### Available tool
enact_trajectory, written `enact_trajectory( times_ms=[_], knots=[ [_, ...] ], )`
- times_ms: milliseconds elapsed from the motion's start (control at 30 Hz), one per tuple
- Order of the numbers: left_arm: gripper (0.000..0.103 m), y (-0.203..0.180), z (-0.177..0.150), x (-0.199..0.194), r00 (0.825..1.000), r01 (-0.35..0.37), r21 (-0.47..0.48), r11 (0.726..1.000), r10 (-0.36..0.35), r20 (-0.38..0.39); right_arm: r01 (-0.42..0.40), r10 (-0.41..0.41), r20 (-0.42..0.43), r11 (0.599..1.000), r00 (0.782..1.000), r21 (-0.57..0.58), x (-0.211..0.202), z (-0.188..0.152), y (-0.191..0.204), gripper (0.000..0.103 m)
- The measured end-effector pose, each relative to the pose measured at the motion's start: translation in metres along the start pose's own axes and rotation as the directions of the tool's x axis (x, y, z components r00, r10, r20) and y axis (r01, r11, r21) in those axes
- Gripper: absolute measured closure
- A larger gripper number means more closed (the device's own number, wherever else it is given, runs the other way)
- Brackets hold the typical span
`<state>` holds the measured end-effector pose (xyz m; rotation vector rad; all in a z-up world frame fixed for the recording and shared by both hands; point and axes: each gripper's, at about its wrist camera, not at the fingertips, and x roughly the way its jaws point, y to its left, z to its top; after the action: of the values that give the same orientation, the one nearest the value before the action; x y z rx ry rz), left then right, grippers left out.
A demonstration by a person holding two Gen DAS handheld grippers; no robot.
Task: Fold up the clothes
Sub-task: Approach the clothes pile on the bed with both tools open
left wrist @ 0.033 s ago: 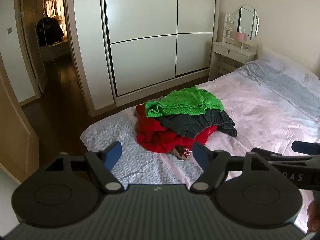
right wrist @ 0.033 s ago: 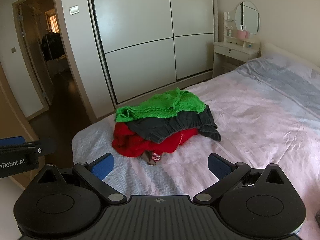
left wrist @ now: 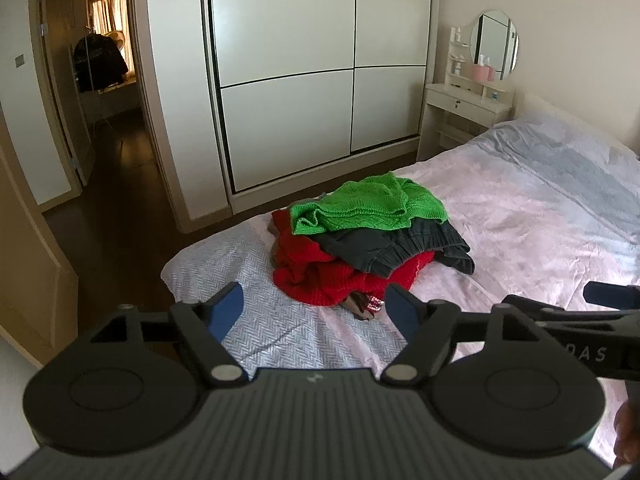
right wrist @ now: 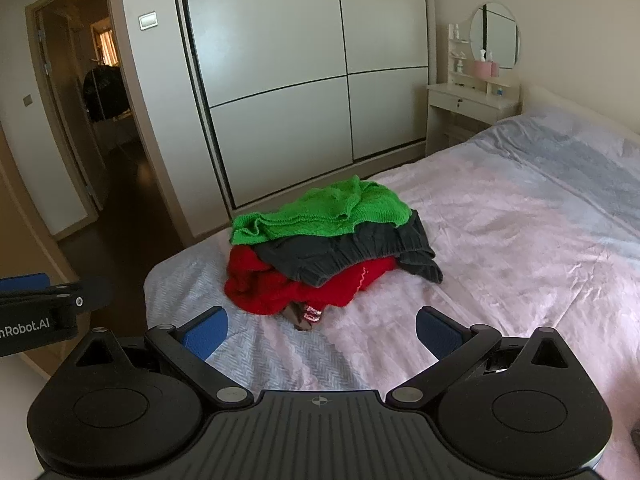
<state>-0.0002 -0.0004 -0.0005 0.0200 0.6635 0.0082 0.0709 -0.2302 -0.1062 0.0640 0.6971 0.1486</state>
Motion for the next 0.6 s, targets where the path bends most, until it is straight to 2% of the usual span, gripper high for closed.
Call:
enact_trajectory(
  times_ms=[233, 433, 600],
  knots=[
    [0.027, 0.002, 0.000, 0.002, 1.000, 0.000, 0.005, 1.000, 0.000, -0.024, 0.000, 0.000, -0.002, 1.000, 1.000, 0.009, 0.000, 0.006, -0.001, 0.000],
    [0.027, 0.008, 0.016, -0.007, 1.000, -0.005, 0.018, 1.000, 0.005, -0.021, -0.006, 0.006, 0.003, 1.000, 1.000, 0.021, -0.004, 0.009, -0.007, 0.000],
    [0.027, 0.001, 0.010, -0.006, 1.000, -0.012, 0.001, 1.000, 0.012, -0.011, -0.013, 0.013, 0.011, 1.000, 1.000, 0.028, -0.008, 0.007, -0.009, 0.001]
  ],
)
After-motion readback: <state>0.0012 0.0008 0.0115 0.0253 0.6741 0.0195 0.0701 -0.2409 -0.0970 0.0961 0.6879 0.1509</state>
